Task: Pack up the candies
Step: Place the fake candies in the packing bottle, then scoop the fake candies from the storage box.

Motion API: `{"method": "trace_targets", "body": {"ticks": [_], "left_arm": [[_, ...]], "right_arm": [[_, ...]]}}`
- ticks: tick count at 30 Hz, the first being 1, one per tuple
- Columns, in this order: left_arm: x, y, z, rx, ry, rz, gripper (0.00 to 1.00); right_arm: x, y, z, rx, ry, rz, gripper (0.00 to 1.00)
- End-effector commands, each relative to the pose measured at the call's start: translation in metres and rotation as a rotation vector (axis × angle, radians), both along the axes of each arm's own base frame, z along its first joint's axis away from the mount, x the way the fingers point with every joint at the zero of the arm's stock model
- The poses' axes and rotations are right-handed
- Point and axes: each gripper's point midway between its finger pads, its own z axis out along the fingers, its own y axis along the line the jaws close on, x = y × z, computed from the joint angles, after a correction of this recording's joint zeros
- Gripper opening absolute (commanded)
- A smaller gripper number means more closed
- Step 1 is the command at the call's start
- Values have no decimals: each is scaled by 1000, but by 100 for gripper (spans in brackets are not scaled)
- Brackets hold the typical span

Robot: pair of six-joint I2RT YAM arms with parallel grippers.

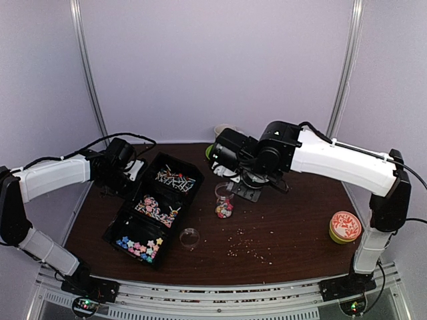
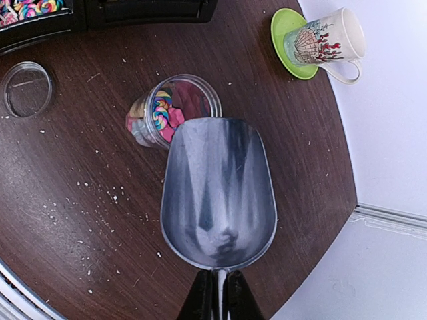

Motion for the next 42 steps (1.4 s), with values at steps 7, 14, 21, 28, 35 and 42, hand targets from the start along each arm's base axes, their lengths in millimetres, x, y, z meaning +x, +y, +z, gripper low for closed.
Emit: {"method": "trace_targets", "body": {"ticks": [7,14,21,28,35,42], "left_arm": [[26,-21,46,-129,-135,-10,0],[26,-23,44,-131,-127,-17,0],[25,-25,39,-135,-109,-25,0],[24,-29,36,-147,-92,-39,0],[24,-34,42,-178,-114,-57,0],[24,-35,51,-192,-148,-64,0]], "right_arm": [[11,-4,26,27,-87,-32,0],[-3,12,58,208,-152,53,0],[-36,48,73,304,-145,188,0],[-64,103,65,405,-55,278,0],[-71,144,27,360,21,276,0],[-73,163,-5,325,86,265,0]]}}
